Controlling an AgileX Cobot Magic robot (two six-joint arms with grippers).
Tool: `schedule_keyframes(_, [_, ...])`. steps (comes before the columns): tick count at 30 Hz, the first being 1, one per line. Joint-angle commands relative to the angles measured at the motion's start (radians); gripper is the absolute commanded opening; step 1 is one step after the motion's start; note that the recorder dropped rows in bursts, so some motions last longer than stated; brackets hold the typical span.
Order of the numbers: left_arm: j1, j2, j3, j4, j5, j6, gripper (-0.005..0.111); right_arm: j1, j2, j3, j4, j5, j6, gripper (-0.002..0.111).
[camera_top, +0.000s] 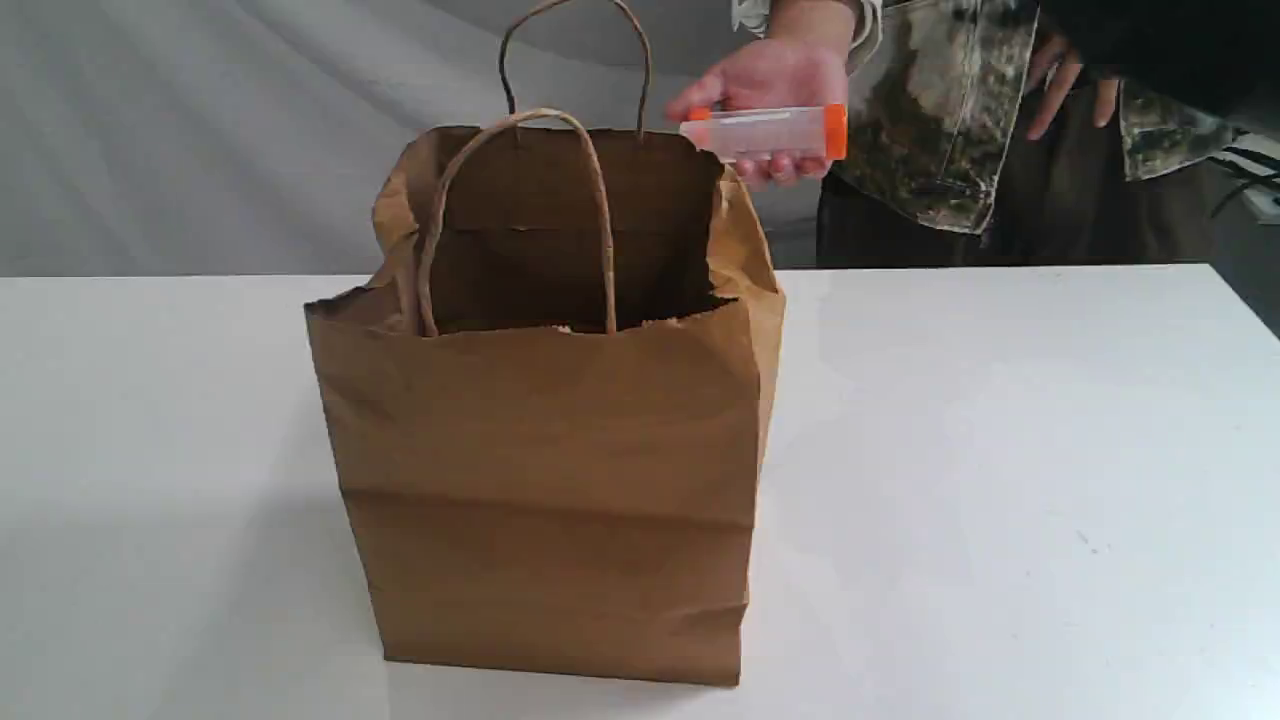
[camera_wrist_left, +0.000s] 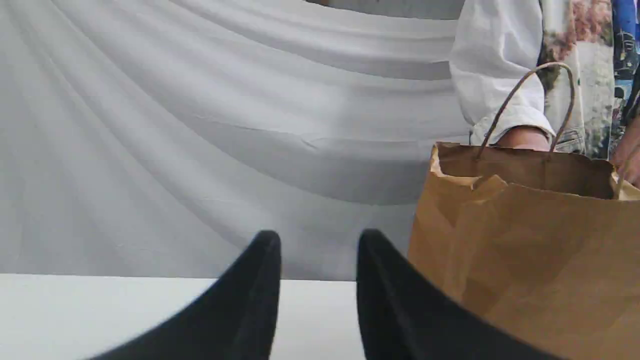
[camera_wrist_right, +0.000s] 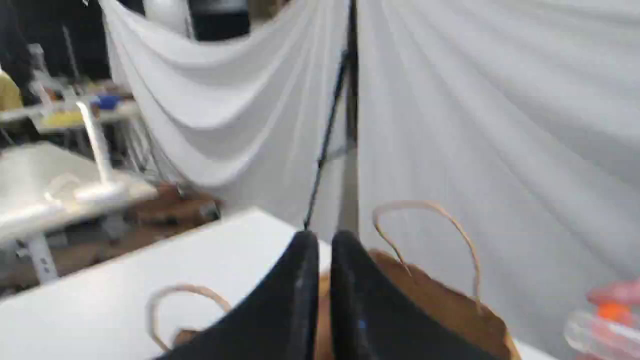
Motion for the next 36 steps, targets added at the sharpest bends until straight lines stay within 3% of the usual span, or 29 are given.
schedule_keyframes(1, [-0.005, -0.002, 0.005, -0.01, 0.0, -0.01, 0.029, 0.0, 0.102, -0.123, -0.395, 0.126, 0.318, 0.02])
schedule_keyframes(7, [-0.005, -0.002, 0.005, -0.01, 0.0, -0.01, 0.029, 0.0, 0.233, -0.215, -0.427, 0.081, 0.523, 0.062])
schedule_keyframes(9, [-0.005, -0.002, 0.005, -0.01, 0.0, -0.01, 0.029, 0.0, 0.282, -0.24, -0.427, 0.054, 0.576, 0.068])
schedule_keyframes(14, [-0.005, -0.002, 0.005, -0.01, 0.0, -0.01, 0.029, 0.0, 0.413, -0.3, -0.427, 0.049, 0.673, 0.068])
schedule_keyframes(23, [-0.005, -0.002, 0.005, -0.01, -0.001, -0.042, 0.029, 0.0, 0.57, -0.369, -0.427, 0.133, 0.675, 0.072])
schedule_keyframes(30, [-0.005, -0.002, 0.005, -0.008, -0.001, -0.058, 0.029, 0.0, 0.644, -0.369, -0.427, 0.003, 0.6, 0.073])
schedule_keyframes(36, [-0.005, -0.002, 0.005, -0.002, -0.001, -0.058, 0.029, 0.0, 0.704, -0.369, -0.427, 0.115, 0.589, 0.073])
